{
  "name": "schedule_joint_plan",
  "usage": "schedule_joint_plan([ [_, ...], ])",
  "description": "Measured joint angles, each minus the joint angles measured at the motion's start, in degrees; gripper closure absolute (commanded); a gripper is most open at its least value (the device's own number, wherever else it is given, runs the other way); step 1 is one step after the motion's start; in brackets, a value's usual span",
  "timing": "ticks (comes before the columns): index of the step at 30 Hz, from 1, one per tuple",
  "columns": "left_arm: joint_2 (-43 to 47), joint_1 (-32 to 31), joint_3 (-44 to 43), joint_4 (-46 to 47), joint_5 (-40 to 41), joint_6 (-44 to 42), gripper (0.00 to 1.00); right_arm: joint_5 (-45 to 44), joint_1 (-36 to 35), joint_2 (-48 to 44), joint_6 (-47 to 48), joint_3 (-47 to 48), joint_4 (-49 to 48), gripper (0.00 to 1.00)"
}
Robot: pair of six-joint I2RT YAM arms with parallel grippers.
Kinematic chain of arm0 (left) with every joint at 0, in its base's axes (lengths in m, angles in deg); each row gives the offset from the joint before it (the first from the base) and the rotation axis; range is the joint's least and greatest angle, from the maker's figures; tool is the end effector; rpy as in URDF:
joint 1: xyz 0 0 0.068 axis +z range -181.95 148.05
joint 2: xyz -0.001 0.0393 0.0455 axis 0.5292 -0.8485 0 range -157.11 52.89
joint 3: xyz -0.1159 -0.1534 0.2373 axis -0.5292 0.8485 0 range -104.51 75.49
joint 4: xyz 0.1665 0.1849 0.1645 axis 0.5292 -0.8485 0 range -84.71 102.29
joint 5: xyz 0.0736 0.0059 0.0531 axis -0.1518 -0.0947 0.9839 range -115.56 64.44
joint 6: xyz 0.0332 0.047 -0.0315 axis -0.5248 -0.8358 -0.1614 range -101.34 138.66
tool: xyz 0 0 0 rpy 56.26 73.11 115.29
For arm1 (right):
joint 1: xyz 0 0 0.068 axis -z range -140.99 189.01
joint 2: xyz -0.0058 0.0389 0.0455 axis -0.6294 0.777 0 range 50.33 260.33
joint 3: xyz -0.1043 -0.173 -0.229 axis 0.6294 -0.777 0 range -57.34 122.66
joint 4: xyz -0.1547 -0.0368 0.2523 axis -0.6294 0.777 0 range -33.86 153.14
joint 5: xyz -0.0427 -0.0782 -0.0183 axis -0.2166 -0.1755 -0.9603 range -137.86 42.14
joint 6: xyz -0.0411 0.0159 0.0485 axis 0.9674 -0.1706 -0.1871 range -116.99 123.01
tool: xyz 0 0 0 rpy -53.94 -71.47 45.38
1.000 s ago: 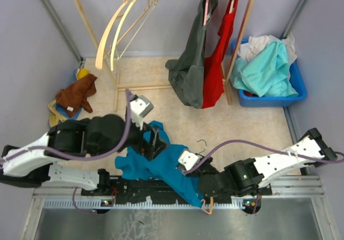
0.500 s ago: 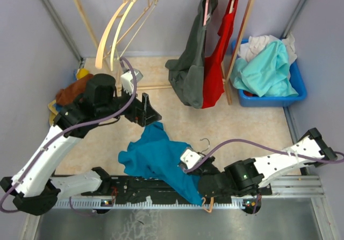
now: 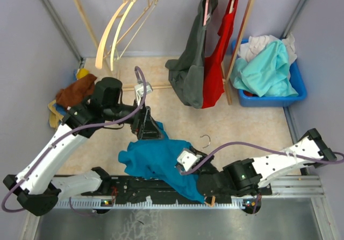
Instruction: Place the t-shirt on the hanger
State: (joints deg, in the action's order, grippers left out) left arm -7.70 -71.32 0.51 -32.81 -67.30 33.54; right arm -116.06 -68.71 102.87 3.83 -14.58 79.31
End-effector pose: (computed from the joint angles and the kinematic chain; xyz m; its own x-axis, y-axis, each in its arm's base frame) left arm 0.1566 -0.1730 0.4439 -0.6168 0.2582 -0.7435 0.7836 0.2898 -0.5495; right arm -0.0175 0.2120 0.3100 0.1739 -0.5270 -0.8319 -0.5884 0.6217 -0.5169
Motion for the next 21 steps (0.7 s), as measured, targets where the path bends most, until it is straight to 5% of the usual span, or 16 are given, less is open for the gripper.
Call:
schedule_joint_plan([
  [21,-5.22,-3.15,0.92,-4.13,-1.81,-4.07,0.27,9.25,9.09,5.11,16.85,5.55,-10.71,1.00],
])
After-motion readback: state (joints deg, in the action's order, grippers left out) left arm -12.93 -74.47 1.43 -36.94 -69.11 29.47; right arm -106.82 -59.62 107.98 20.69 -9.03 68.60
